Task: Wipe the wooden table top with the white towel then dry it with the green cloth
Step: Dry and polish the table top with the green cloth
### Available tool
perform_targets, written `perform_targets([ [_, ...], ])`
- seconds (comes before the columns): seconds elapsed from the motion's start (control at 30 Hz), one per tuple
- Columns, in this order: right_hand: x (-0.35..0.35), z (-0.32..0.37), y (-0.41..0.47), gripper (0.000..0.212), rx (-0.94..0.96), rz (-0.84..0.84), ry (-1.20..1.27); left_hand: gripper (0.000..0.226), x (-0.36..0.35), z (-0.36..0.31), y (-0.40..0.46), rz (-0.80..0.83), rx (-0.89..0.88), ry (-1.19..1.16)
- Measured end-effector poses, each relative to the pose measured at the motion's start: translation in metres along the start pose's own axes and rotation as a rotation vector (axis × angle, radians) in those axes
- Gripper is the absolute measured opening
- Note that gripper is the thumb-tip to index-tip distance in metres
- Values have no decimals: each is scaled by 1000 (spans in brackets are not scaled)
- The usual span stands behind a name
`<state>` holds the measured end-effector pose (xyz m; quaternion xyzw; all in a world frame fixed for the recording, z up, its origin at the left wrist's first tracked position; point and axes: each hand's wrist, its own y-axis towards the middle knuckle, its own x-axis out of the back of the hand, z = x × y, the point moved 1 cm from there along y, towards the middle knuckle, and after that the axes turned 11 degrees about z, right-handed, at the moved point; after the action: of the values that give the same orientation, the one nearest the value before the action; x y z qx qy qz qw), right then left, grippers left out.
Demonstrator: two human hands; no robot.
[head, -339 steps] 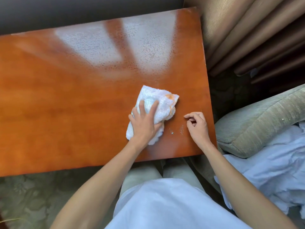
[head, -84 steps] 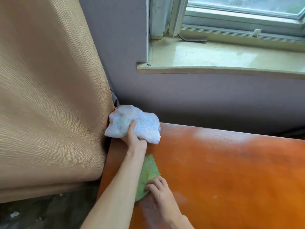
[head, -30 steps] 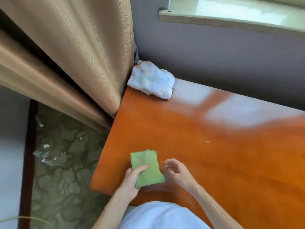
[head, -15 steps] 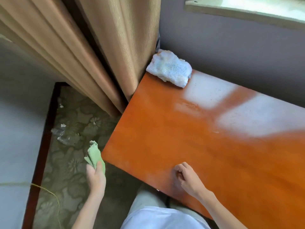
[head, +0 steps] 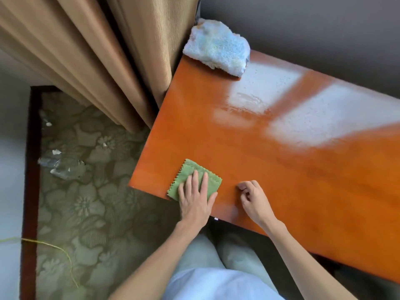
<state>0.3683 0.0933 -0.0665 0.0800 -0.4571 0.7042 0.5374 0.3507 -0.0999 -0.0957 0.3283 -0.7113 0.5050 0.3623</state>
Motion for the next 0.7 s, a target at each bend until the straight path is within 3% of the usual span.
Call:
perform_targets([
  [0.13,-7,-2,-4,32,-5,-33,29,66,-8,14,9,-55,-98,33],
  [0.47,-1,-11,-10,33,18,-27,53,62,32,142,39,-132,286,-134],
  [0.7,1,-34,-20,29,-41,-101,136,61,1,78,6,-140,381,-221],
])
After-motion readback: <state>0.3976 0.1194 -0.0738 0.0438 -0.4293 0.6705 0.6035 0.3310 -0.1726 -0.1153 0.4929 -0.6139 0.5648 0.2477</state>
